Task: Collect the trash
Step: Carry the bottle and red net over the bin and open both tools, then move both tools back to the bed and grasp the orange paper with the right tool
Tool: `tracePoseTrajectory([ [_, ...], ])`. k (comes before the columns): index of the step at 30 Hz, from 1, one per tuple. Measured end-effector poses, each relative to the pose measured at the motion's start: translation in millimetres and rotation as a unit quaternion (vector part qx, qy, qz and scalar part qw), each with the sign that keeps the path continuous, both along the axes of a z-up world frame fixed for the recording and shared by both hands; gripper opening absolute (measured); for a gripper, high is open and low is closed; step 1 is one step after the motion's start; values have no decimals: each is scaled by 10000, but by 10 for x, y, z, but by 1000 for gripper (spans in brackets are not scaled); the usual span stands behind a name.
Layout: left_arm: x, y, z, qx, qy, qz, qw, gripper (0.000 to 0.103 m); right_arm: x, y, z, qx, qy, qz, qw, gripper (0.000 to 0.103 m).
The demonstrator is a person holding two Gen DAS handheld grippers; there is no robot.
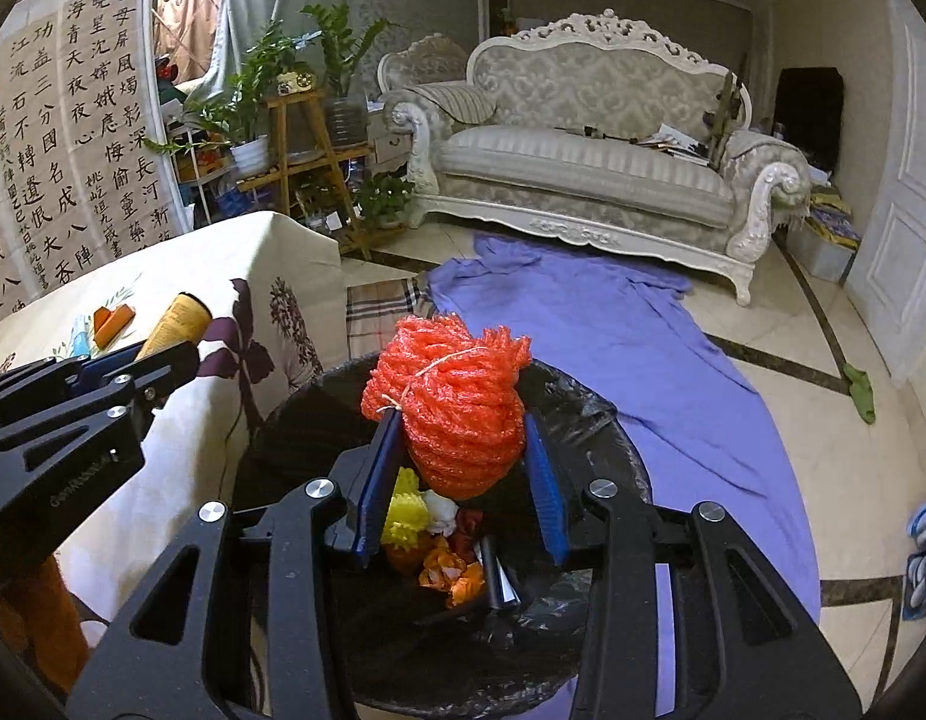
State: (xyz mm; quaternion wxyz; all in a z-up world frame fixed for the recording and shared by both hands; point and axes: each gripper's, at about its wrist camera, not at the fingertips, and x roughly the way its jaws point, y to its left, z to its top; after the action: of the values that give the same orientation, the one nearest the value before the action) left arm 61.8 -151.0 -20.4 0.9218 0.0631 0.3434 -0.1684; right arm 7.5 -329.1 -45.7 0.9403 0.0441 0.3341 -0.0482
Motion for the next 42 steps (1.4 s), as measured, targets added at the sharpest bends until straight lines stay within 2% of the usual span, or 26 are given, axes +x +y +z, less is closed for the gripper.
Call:
tracePoseTrajectory([
  [2,17,-55,-23,63,21,-8,10000,25,14,-24,-16,-3,6,-42,10000,52],
  [3,23,-73,-31,84,36,-6,10000,26,10,-41,-24,-2,-8,-85,10000,53],
  [4,29,-82,-40,96,59,-10,9999,31,5,-62,-31,15,4,-109,9999,54],
  [7,40,-61,-37,81,57,59,9999,48,3,-120,-41,54,30,-185,9998,54],
  [12,42,31,-23,-32,96,153,9998,57,-2,-141,-40,56,33,-211,9998,54],
  [23,38,350,44,-167,137,544,9983,63,52,17,-15,110,103,-42,9999,55],
  [30,56,770,-10,-127,264,1032,9942,63,146,370,55,267,135,363,9989,55],
  [37,53,1360,-75,-12,320,1677,9853,63,307,990,123,329,224,1041,9938,55],
  [42,77,1929,-134,88,406,2272,9730,67,447,1542,119,367,432,1603,9854,55],
])
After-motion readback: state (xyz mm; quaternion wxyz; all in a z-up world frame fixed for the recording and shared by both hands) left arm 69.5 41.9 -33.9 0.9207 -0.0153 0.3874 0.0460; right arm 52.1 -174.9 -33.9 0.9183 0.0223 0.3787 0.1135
